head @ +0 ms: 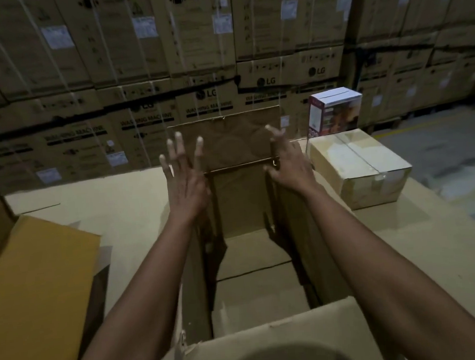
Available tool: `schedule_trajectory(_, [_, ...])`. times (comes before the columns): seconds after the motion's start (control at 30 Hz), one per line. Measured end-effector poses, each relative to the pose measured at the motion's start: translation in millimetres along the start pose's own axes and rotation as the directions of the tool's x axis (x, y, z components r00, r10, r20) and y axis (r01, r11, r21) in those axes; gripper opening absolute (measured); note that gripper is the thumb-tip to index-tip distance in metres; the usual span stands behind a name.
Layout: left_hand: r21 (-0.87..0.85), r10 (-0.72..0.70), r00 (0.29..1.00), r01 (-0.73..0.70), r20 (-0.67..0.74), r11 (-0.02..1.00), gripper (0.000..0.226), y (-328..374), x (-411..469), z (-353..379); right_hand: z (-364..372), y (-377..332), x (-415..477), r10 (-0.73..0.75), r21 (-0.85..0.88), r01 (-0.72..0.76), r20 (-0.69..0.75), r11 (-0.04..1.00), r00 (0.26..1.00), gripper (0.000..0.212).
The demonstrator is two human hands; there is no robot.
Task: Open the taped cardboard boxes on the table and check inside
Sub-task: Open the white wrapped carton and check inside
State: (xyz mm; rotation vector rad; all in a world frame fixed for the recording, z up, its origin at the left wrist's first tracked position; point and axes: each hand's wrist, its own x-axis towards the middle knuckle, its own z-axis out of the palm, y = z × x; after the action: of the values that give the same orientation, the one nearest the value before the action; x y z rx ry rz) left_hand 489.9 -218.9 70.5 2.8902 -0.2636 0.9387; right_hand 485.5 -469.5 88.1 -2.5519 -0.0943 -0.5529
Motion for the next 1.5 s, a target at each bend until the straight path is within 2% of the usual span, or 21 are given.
schedule_trajectory(0.03, [0.065, 0.018, 0.989, -0.028, 0.146, 0.998, 0.107, -4.8, -2.7, 7.2, 5.9, 6.4, 2.0, 0.019, -0.129, -0.005, 0.104, 0.992, 0.994, 0.101])
schedule_trajectory(0.1, [0.157, 0.047, 0.928, -0.113, 0.370, 0.981, 0.101, -12.9, -6.3, 18.1, 10.3, 14.2, 6.7, 0.064, -0.245, -0.005, 0.233, 0.970, 0.970, 0.093])
schedule_trajectory(0.17, [0.179, 0.041, 0.885, -0.139, 0.463, 0.974, 0.095, -16.4, -6.0, 21.2, 12.3, 17.5, 9.5, 0.067, -0.306, 0.028, 0.295, 0.952, 0.953, 0.083])
schedule_trajectory(0.3, [0.164, -0.005, 0.861, -0.092, 0.509, 0.982, 0.097, -14.1, -2.4, 22.3, 13.1, 14.2, 6.9, 0.090, -0.387, 0.056, 0.348, 0.920, 0.933, 0.084])
schedule_trajectory(0.4, [0.118, -0.011, 0.876, -0.053, 0.482, 0.992, 0.096, -9.8, -3.7, 19.1, 10.7, 11.9, 3.8, 0.095, -0.383, 0.043, 0.334, 0.923, 0.938, 0.083])
schedule_trajectory(0.47, [0.034, -0.004, 0.897, -0.012, 0.442, 0.999, 0.090, -9.2, -3.8, 14.0, 6.6, 6.9, -1.1, 0.078, -0.365, 0.051, 0.329, 0.930, 0.941, 0.081])
schedule_trajectory(0.53, [-0.142, -0.046, 0.931, 0.104, 0.363, 0.984, 0.083, -8.1, -5.9, 5.1, -1.1, 0.8, -5.7, 0.065, -0.306, 0.051, 0.360, 0.951, 0.931, 0.077])
schedule_trajectory(0.57, [-0.277, -0.098, 0.941, 0.193, 0.325, 0.941, 0.080, -6.3, -7.7, -4.0, -6.9, -1.4, -7.0, 0.072, -0.228, 0.019, 0.386, 0.973, 0.920, 0.075])
schedule_trajectory(0.67, [-0.623, -0.293, 0.926, 0.378, 0.239, 0.685, 0.078, 3.3, -24.2, -44.5, -40.6, -7.5, -23.0, 0.076, 0.017, -0.092, 0.435, 0.996, 0.897, 0.078])
schedule_trajectory(0.7, [-0.674, -0.333, 0.914, 0.398, 0.232, 0.622, 0.078, 5.7, -36.6, -62.1, -56.2, -10.2, -33.0, 0.052, 0.099, -0.104, 0.425, 0.990, 0.904, 0.078])
schedule_trajectory(0.8, [-0.763, -0.408, 0.888, 0.411, 0.212, 0.499, 0.074, 8.2, -97.1, -112.7, -105.7, -18.3, -92.1, 0.015, 0.323, -0.119, 0.307, 0.939, 0.952, 0.058])
schedule_trajectory(0.87, [-0.790, -0.461, 0.856, 0.444, 0.235, 0.423, 0.068, 12.1, -145.6, -139.5, -123.9, -10.2, -149.1, 0.090, 0.417, -0.177, 0.220, 0.891, 0.971, 0.054])
schedule_trajectory(0.93, [-0.774, -0.468, 0.818, 0.522, 0.334, 0.359, 0.070, 19.7, -187.9, -161.9, -129.0, -2.2, -207.4, 0.184, 0.441, -0.250, 0.188, 0.862, 0.965, 0.059])
schedule_trajectory(0.97, [-0.748, -0.438, 0.806, 0.562, 0.399, 0.353, 0.074, 23.3, -205.4, -170.3, -129.6, 2.0, -232.2, 0.218, 0.424, -0.275, 0.180, 0.863, 0.959, 0.065])
schedule_trajectory(1.03, [-0.666, -0.347, 0.795, 0.607, 0.497, 0.434, 0.083, 27.4, -234.4, -181.3, -128.7, 12.9, -271.4, 0.236, 0.368, -0.309, 0.230, 0.877, 0.944, 0.081])
schedule_trajectory(1.13, [-0.573, -0.226, 0.765, 0.612, 0.603, 0.545, 0.096, 26.2, -261.2, -180.0, -134.4, 24.3, -300.9, 0.151, 0.312, -0.286, 0.392, 0.906, 0.907, 0.103])
schedule_trajectory(1.2, [-0.588, -0.141, 0.738, 0.624, 0.660, 0.514, 0.098, 28.4, -273.2, -173.1, -136.2, 25.9, -308.5, 0.149, 0.305, -0.292, 0.417, 0.906, 0.897, 0.109])
schedule_trajectory(1.27, [-0.651, -0.115, 0.757, 0.620, 0.644, 0.437, 0.091, 32.9, -281.8, -165.7, -130.2, 19.3, -313.1, 0.159, 0.289, -0.292, 0.406, 0.912, 0.900, 0.106])
schedule_trajectory(1.33, [-0.690, -0.202, 0.798, 0.595, 0.567, 0.412, 0.076, 35.9, -289.5, -157.3, -114.5, 6.7, -316.6, 0.194, 0.242, -0.288, 0.348, 0.927, 0.917, 0.093])
schedule_trajectory(1.4, [-0.692, -0.330, 0.815, 0.579, 0.477, 0.430, 0.058, 37.9, -295.3, -148.5, -96.2, -3.8, -320.0, 0.245, 0.176, -0.276, 0.179, 0.945, 0.953, 0.081])
schedule_trajectory(1.5, [-0.667, -0.471, 0.818, 0.556, 0.331, 0.496, 0.047, 41.8, -305.9, -142.2, -78.2, -13.8, -330.9, 0.275, 0.120, -0.267, -0.056, 0.956, 0.960, 0.070])
